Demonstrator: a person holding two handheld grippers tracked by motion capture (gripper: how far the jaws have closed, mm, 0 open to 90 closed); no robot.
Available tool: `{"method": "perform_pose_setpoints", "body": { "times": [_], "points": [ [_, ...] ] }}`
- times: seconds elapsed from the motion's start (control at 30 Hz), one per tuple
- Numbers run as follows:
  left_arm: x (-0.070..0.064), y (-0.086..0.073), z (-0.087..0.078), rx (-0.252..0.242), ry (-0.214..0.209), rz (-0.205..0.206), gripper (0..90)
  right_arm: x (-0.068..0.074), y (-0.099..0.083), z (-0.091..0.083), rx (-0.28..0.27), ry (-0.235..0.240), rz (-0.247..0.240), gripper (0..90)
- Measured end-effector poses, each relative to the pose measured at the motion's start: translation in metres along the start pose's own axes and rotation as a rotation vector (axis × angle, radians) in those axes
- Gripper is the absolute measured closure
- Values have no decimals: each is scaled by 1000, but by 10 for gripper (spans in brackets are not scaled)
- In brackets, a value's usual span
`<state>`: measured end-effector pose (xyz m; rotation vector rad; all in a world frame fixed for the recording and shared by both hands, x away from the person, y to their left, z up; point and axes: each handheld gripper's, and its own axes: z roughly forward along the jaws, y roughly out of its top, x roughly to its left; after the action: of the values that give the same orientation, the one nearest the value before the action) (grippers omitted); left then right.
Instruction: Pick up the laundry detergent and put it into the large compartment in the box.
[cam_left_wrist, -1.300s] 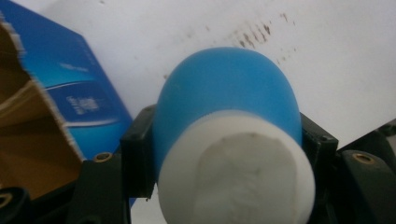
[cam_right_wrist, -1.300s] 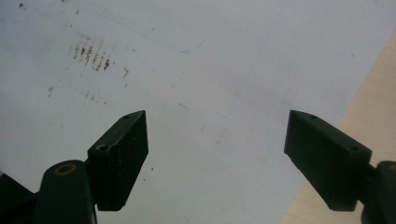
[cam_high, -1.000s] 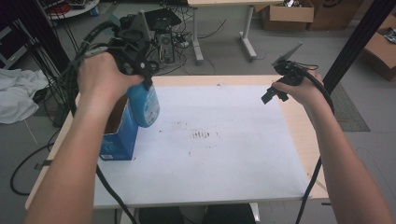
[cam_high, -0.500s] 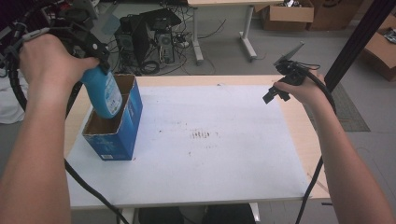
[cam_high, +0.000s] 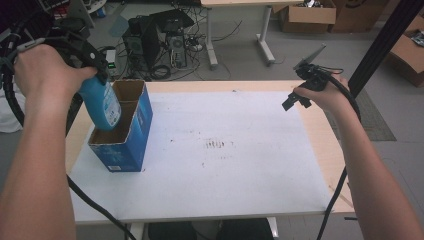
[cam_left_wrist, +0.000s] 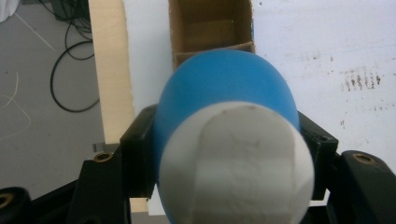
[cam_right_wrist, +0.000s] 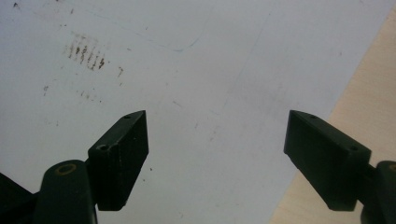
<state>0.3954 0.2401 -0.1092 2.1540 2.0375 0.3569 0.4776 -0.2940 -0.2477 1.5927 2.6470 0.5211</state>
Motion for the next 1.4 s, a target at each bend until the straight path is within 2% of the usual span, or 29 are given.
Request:
{"method": "perform_pose_setpoints", "body": {
  "times": [0.1,0.33,0.47,0.9,1.27,1.4],
  "points": [
    [1,0,10,13,-13,-5,384,0,-1,1,4,0,1,222],
    [0,-1,38,48,5,6,384,-1,-1,3,7,-3,2,222],
    [2,-2,58,73,-8,2,384,-2,-2,5,10,-3,-4,222],
    [2,-6,103,108,-13,-9,384,-1,-2,10,18,-3,-5,222],
    [-6,-11,139,154,-18,2,384,0,-1,12,21,-4,-8,222],
    [-9,-12,148,170,1,6,384,0,-2,13,24,-6,-6,223]
  ]
}}
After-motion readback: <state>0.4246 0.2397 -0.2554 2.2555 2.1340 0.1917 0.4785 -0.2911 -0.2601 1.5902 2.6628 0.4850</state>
